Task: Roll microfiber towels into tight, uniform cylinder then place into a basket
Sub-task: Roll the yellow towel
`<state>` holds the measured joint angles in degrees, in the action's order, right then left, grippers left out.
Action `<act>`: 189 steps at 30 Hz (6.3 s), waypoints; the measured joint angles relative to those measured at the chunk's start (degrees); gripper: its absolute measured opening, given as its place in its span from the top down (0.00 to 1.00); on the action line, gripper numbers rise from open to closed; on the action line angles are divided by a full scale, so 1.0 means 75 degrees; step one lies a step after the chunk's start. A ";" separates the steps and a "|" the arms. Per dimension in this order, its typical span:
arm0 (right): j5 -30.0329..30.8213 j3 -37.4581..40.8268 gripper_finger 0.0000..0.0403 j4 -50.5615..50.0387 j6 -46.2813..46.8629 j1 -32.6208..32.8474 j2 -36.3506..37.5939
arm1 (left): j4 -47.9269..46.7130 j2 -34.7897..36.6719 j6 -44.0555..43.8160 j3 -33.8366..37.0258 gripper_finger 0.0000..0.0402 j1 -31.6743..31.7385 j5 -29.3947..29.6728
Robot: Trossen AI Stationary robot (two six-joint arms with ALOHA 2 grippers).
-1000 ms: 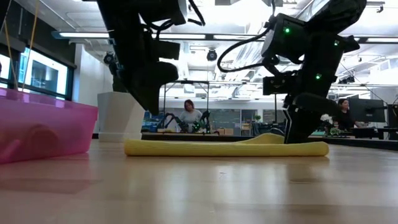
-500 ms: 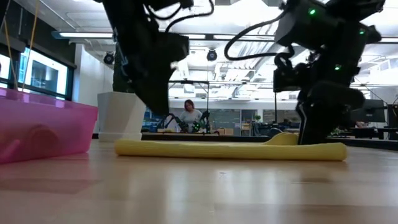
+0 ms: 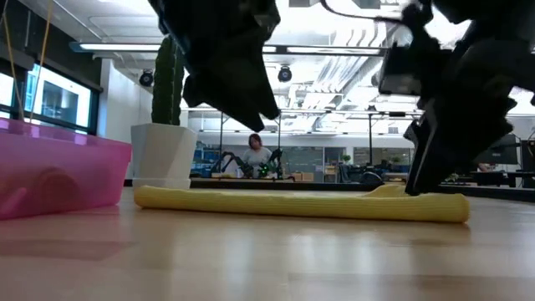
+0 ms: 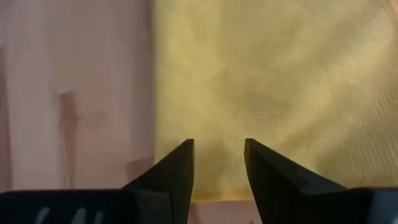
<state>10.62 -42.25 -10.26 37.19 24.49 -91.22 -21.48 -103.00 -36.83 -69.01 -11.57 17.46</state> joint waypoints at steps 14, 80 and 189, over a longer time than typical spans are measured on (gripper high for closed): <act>0.0681 -0.0413 0.67 -0.0701 -0.3771 -0.0155 0.0003 | 0.0029 -0.0416 -0.0806 0.0003 0.57 -0.0545 -0.0199; 0.0750 -0.1191 0.67 -0.4138 -0.3164 -0.0426 0.0015 | 0.1115 -0.1230 0.4129 0.0006 0.57 0.1147 -0.0026; 0.1123 -0.0512 0.67 -0.0814 -0.6385 -0.1600 -0.0790 | 0.0668 -0.1572 0.6116 -0.0006 0.58 0.1313 -0.1670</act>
<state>19.05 -46.09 -16.36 -10.70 12.49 -97.14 -16.47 -114.79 9.04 -69.06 -1.72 4.93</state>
